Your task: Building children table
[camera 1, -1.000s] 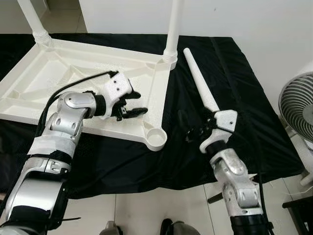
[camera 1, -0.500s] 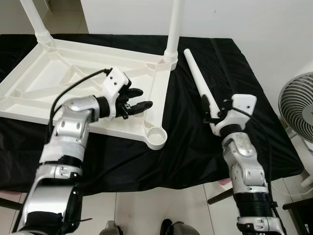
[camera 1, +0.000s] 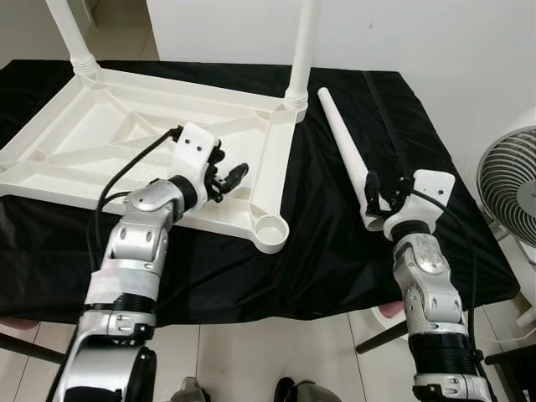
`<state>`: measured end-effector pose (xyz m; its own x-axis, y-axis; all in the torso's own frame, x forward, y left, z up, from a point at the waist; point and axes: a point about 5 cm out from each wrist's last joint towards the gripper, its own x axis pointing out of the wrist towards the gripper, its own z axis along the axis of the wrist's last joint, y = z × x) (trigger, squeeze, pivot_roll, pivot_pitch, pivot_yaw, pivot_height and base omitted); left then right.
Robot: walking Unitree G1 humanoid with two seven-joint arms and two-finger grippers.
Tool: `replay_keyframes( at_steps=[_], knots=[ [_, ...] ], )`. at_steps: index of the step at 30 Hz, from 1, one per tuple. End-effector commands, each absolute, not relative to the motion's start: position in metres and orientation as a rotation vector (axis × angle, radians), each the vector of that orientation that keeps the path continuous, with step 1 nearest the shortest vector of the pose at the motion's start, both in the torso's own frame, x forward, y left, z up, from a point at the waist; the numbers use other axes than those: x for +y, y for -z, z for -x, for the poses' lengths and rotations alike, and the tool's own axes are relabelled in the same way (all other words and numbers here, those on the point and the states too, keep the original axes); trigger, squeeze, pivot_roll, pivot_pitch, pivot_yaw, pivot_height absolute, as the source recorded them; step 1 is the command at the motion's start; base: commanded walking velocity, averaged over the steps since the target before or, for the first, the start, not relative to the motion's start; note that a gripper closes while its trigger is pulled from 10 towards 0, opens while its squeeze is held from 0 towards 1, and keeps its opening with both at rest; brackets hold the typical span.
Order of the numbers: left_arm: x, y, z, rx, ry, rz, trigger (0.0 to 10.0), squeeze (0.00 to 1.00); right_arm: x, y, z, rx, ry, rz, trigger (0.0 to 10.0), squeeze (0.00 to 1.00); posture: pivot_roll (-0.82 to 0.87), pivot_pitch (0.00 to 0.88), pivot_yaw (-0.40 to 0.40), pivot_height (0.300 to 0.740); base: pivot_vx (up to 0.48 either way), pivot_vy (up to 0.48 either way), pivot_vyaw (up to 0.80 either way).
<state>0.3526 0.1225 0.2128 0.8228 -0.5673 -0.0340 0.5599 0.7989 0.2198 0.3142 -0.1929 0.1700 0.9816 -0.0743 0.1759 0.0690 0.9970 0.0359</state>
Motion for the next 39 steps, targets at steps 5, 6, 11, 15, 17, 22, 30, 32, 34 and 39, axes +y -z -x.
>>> replay_keyframes(
  at_steps=[5, 6, 11, 15, 17, 22, 30, 32, 34, 39],
  knots=[
    [0.115, -0.207, -0.341, -0.017, 0.617, -0.252, 10.0, 0.00, -0.202, -0.146, -0.313, -0.078, 0.092, -0.068, 10.0, 0.00, 0.10, 0.116, -0.052, 0.740, 0.000, 0.000, 0.00],
    [0.113, -0.205, -0.338, -0.014, 0.624, -0.258, 10.0, 0.00, -0.204, -0.143, -0.313, -0.069, 0.098, -0.064, 10.0, 0.00, 0.10, 0.118, -0.054, 0.740, 0.000, 0.000, 0.00],
    [0.111, -0.203, -0.335, -0.008, 0.634, -0.269, 10.0, 0.00, -0.208, -0.138, -0.314, -0.048, 0.094, -0.059, 10.0, 0.00, 0.10, 0.117, -0.053, 0.740, 0.000, 0.000, 0.00],
    [0.108, -0.201, -0.332, -0.005, 0.640, -0.280, 10.0, 0.00, -0.211, -0.134, -0.316, -0.041, 0.068, -0.053, 10.0, 0.00, 0.10, 0.113, -0.050, 0.740, 0.000, 0.000, 0.00],
    [0.106, -0.201, -0.332, -0.003, 0.642, -0.280, 10.0, 0.00, -0.212, -0.134, -0.319, -0.041, 0.050, -0.051, 10.0, 0.00, 0.10, 0.113, -0.050, 0.740, 0.000, 0.000, 0.00],
    [0.105, -0.202, -0.331, -0.008, 0.639, -0.289, 10.0, 0.00, -0.210, -0.135, -0.326, -0.052, -0.001, -0.038, 10.0, 0.00, 0.10, 0.110, -0.049, 0.740, 0.000, 0.000, 0.00],
    [0.106, -0.205, -0.331, -0.016, 0.622, -0.294, 10.0, 0.00, -0.206, -0.134, -0.336, -0.038, -0.078, -0.031, 10.0, 0.00, 0.11, 0.109, -0.053, 0.740, 0.000, 0.000, 0.00],
    [0.106, -0.206, -0.330, -0.017, 0.617, -0.299, 10.0, 0.00, -0.207, -0.130, -0.338, -0.014, -0.087, -0.038, 10.0, 0.00, 0.12, 0.107, -0.060, 0.740, 0.000, 0.000, 0.00],
    [0.106, -0.206, -0.330, -0.017, 0.617, -0.299, 10.0, 0.00, -0.207, -0.130, -0.338, -0.014, -0.087, -0.038, 10.0, 0.00, 0.12, 0.107, -0.060, 0.740, 0.000, 0.000, 0.00],
    [0.108, -0.206, -0.330, -0.022, 0.600, -0.317, 10.0, 0.00, -0.207, -0.121, -0.339, 0.041, -0.101, -0.038, 10.0, 0.00, 0.13, 0.107, -0.066, 0.740, 0.000, 0.000, 0.00]
  ],
)
